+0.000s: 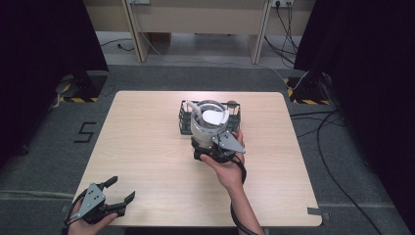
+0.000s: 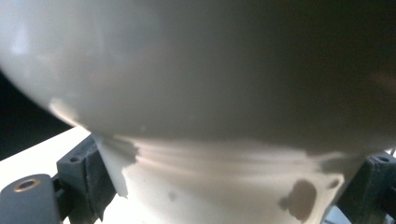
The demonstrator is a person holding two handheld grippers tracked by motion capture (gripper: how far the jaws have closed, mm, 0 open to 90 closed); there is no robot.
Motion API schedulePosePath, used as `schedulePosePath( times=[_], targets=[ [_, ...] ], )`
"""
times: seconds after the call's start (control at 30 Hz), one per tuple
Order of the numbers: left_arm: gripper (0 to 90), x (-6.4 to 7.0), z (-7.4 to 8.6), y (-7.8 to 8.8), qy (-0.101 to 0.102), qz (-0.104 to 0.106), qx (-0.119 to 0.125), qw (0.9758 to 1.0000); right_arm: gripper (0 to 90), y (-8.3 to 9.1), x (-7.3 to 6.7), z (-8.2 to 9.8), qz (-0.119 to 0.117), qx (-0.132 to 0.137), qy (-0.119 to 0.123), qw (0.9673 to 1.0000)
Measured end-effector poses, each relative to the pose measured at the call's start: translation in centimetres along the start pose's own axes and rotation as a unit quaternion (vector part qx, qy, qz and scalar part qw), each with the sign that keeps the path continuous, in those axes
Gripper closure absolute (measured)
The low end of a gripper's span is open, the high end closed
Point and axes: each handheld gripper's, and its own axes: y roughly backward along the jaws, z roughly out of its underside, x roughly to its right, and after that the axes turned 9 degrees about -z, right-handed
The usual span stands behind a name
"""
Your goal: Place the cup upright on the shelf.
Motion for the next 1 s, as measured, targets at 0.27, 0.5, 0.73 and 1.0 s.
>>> schedulePosePath(
  times=[0.27, 0.5, 0.73, 1.0],
  targets=[
    [16.8, 0.0, 0.0, 0.0, 0.000, -0.002, 0.000, 1.0000, 10.5, -0.5, 1.2, -0.6, 0.011, 0.004, -0.005, 0.9999],
    [16.8, 0.0, -0.1, 0.0, 0.000, -0.002, -0.001, 1.0000, 10.5, -1.0, 1.9, -1.3, 0.022, 0.005, 0.000, 0.9997],
    [16.8, 0.0, -0.1, 0.0, -0.002, -0.003, 0.001, 1.0000, 10.5, -1.6, 3.0, -2.3, 0.033, 0.005, 0.002, 0.9994],
    [16.9, 0.1, -0.1, 0.0, 0.000, -0.001, 0.002, 1.0000, 10.5, -2.1, 4.3, -2.9, 0.045, 0.007, -0.004, 0.9990]
  ],
)
